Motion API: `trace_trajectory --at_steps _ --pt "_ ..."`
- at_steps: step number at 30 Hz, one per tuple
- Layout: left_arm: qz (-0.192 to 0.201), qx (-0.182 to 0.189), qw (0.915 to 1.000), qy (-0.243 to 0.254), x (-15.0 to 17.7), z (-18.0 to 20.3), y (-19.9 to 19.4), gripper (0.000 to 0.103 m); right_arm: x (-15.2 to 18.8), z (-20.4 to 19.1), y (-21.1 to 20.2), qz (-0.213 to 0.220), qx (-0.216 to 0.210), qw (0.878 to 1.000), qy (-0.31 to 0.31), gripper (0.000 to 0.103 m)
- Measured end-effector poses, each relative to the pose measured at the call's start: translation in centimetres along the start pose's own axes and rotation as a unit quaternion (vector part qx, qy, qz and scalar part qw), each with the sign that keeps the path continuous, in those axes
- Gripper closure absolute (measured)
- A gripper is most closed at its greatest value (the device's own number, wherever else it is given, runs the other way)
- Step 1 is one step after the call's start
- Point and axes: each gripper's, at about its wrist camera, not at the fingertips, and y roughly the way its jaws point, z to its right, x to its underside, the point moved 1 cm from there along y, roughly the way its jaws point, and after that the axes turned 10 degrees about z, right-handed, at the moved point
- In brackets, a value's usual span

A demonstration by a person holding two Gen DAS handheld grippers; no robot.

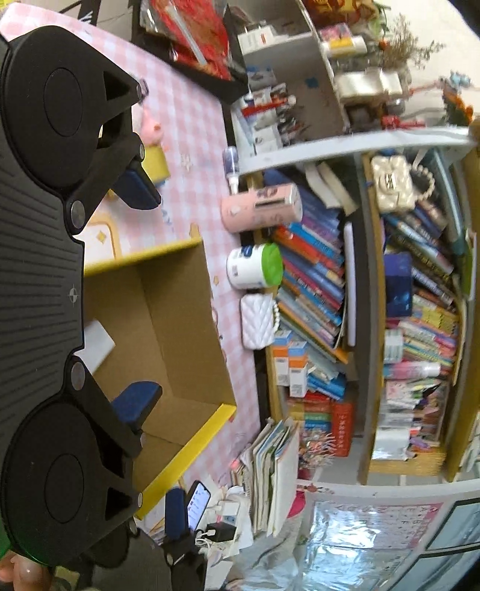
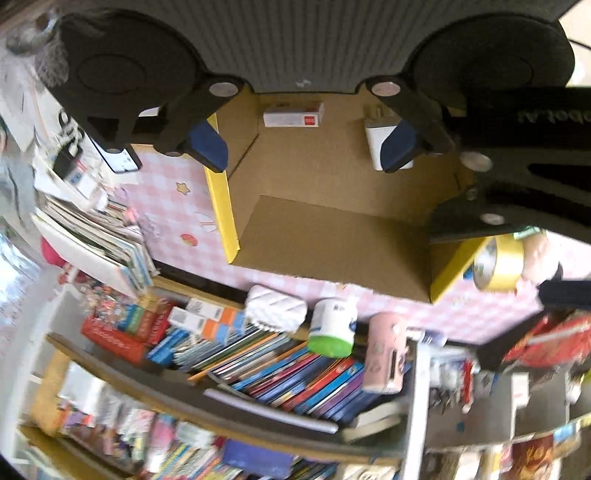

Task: Organize objects
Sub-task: 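Withdraw both tools from the yellow box back over the table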

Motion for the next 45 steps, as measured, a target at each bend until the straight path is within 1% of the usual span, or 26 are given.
trace_trajectory --at_steps 4,7,9,12,18,25,30,33,35,40,45 --pt "0.013 -0.012 0.9998 0.0 0.9 -2.1 -2.5 0.0 0.4 -2.0 -2.2 0.017 0.03 0.999 0.021 0.006" --pt "0.019 -0.023 0.9996 -0.002 1.9 -4.0 -4.1 0.0 0.8 -3.9 -3.6 0.019 0.039 0.998 0.038 0.001" --pt "0.018 -0.03 0.9994 -0.005 2.6 -5.3 -5.0 0.0 1.1 -5.4 -4.4 0.019 0.041 0.998 0.052 0.001" --pt "0.011 -0.041 0.9991 -0.01 3.9 -7.4 -6.3 0.0 1.6 -8.0 -5.4 0.013 0.04 0.997 0.067 0.0" --pt "-0.002 -0.07 0.9974 -0.016 6.4 -12.0 -8.7 0.0 2.9 -13.2 -6.8 0.004 0.036 0.997 0.074 0.0" --pt "-0.028 -0.109 0.9935 -0.017 9.3 -16.6 -11.4 0.0 3.9 -17.5 -7.9 -0.007 0.036 0.994 0.099 0.0" --pt "-0.043 -0.111 0.9926 -0.025 10.6 -18.7 -12.8 0.0 4.2 -20.4 -8.6 -0.009 0.028 0.995 0.098 0.0" --pt "-0.047 -0.11 0.9924 -0.03 11.2 -19.8 -13.6 0.0 4.5 -22.3 -9.1 -0.011 0.018 0.996 0.085 0.0" --pt "-0.049 -0.11 0.9922 -0.032 11.6 -20.5 -14.1 0.0 4.7 -23.6 -9.4 -0.011 0.019 0.997 0.075 0.0" --pt "-0.053 -0.106 0.9921 -0.041 12.3 -21.9 -14.9 0.0 5.0 -25.1 -10.1 -0.013 0.019 0.997 0.077 0.0" --pt "-0.055 -0.1 0.9926 -0.042 12.7 -22.5 -15.4 0.0 5.3 -26.1 -10.7 -0.015 0.025 0.996 0.08 0.0"
